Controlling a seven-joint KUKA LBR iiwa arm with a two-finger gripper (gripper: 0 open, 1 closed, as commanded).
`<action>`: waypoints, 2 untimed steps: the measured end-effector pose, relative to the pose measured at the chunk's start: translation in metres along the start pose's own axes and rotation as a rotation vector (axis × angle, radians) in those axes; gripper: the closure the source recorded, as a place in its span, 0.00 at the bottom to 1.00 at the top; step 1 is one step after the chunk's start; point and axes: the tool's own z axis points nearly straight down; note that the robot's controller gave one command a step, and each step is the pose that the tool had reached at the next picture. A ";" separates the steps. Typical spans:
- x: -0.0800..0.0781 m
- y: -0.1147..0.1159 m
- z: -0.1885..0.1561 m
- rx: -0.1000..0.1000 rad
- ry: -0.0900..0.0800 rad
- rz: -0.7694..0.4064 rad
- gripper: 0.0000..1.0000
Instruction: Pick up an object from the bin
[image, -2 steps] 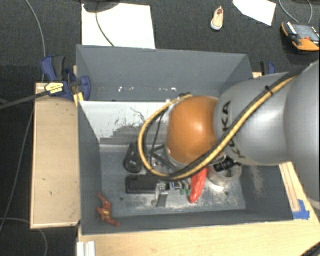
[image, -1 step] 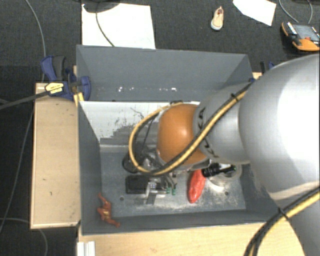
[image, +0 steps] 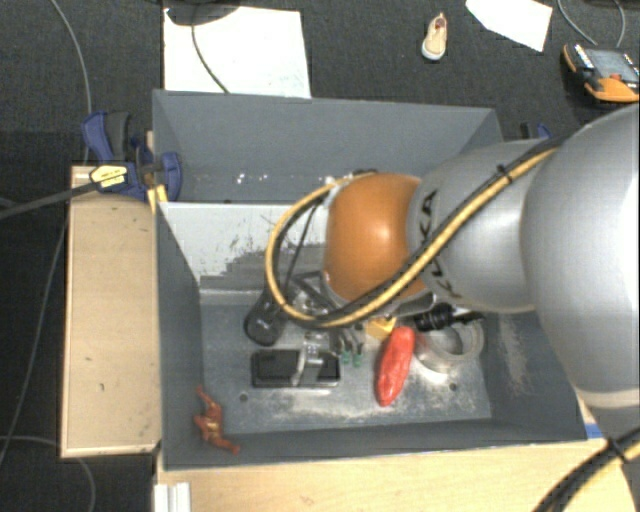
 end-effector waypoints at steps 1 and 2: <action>0.006 -0.010 0.028 0.007 0.016 0.082 0.00; 0.014 0.003 0.058 -0.001 0.000 0.125 0.00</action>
Offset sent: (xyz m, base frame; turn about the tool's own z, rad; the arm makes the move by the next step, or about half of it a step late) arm -0.0135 0.0049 -0.0581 0.1260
